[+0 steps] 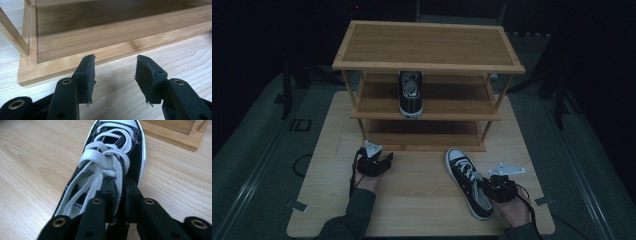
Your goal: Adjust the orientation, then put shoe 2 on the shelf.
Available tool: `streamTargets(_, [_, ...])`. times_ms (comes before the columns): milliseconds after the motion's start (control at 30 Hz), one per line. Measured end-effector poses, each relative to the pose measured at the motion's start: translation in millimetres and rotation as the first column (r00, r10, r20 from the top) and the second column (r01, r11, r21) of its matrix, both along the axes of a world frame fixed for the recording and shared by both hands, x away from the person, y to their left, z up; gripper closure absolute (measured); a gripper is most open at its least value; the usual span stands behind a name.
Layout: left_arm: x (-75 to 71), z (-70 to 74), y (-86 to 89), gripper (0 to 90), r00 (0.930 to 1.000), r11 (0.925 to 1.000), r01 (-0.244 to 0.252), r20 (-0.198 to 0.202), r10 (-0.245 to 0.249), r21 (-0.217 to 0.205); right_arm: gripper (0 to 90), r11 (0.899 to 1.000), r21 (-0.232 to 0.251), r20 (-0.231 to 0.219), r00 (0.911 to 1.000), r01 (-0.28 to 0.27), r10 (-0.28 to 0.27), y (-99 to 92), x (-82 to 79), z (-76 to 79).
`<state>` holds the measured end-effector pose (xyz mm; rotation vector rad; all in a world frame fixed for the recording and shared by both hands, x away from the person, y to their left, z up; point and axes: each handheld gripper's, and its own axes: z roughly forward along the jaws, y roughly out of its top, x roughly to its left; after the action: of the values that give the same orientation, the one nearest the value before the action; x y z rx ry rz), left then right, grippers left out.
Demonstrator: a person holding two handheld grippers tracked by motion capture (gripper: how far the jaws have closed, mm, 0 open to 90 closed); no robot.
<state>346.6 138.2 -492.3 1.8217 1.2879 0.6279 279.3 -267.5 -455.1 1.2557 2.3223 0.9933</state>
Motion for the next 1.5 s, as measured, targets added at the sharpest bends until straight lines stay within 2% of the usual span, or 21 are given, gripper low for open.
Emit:
streamTargets(100, [0.1,-0.1,0.5,50.7,1.0,1.0,-0.003,-0.002,0.003,-0.001,87.7,1.0,-0.001,-0.025,0.9997,0.007,-0.007,0.8,1.8,1.7])
streamTargets(200, [0.5,-0.6,0.4,50.7,1.0,1.0,-0.002,-0.007,0.002,0.001,88.2,1.0,-0.019,-0.045,0.999,-0.01,0.009,1.2,4.9,5.8])
streamTargets(267, [0.6,-0.7,0.4,50.7,1.0,1.0,-0.002,-0.008,0.002,0.001,88.3,1.0,-0.003,-0.045,0.9989,-0.012,0.012,0.3,6.0,6.8])
streamTargets(300, [1.0,-0.7,1.2,50.7,1.0,1.0,-0.004,-0.009,0.004,0.002,88.4,0.998,0.069,-0.06,0.9982,0.003,0.002,-4.6,7.9,6.7])
streamTargets(333, [1.2,-0.9,1.5,50.7,0.9999,1.0,-0.006,-0.009,0.006,-0.001,88.4,0.995,0.1,-0.066,0.9978,0.008,-0.001,-7.2,8.7,5.4])
streamTargets(367, [1.2,-0.9,1.5,50.7,0.9999,1.0,-0.006,-0.009,0.006,-0.001,88.4,0.995,0.1,-0.066,0.9978,0.008,-0.001,-7.2,8.7,5.4])
streamTargets(400, [1.6,-1.0,2.5,50.7,0.9999,1.0,-0.008,-0.011,0.008,-0.001,88.5,0.99,0.142,-0.081,0.9966,0.025,-0.014,-10.4,8.7,4.2])
streamTargets(500, [2.3,-0.9,3.8,50.7,0.9999,0.9999,-0.012,-0.012,0.012,-0.001,88.5,0.987,0.157,-0.076,0.9967,0.038,-0.027,-8.7,7.3,5.4])
streamTargets(600, [2.8,-0.9,4.5,50.7,0.9998,0.9999,-0.013,-0.012,0.013,-0.003,88.5,0.984,0.176,-0.075,0.9969,0.034,-0.021,-5.7,6.6,6.6])
streamTargets(667, [2.8,-0.9,5.1,50.7,0.9998,0.9999,-0.016,-0.014,0.016,-0.004,88.5,0.977,0.21,-0.082,0.9965,0.031,-0.014,-2.1,6.2,7.4])
streamTargets(800, [2.5,-0.6,5.4,50.7,0.9998,0.9998,-0.018,-0.013,0.018,-0.006,88.4,0.973,0.23,-0.091,0.9959,0.012,0.009,2.5,5.3,9.4])
streamTargets(1133, [2.7,-0.8,6.5,50.7,0.9997,0.9997,-0.021,-0.015,0.021,-0.014,88.4,0.964,0.265,-0.069,0.9974,-0.001,0.02,6.2,0.5,20.2])
streamTargets(1167, [2.4,-1.3,6.6,50.7,0.9996,0.9997,-0.022,-0.017,0.022,-0.014,88.4,0.961,0.277,-0.057,0.998,-0.01,0.027,6.0,-1.0,26.4])
streamTargets(1400, [2.4,-0.9,7.4,50.7,0.9995,0.9996,-0.026,-0.017,0.026,-0.012,88.4,0.944,0.325,-0.023,0.9978,-0.051,0.062,3.7,-4.0,42.9])
streamTargets(1500, [1.8,-0.5,9.1,50.7,0.9993,0.9992,-0.035,-0.017,0.034,-0.018,88.4,0.941,0.331,-0.006,0.9974,-0.066,0.072,3.7,-5.4,50.4])
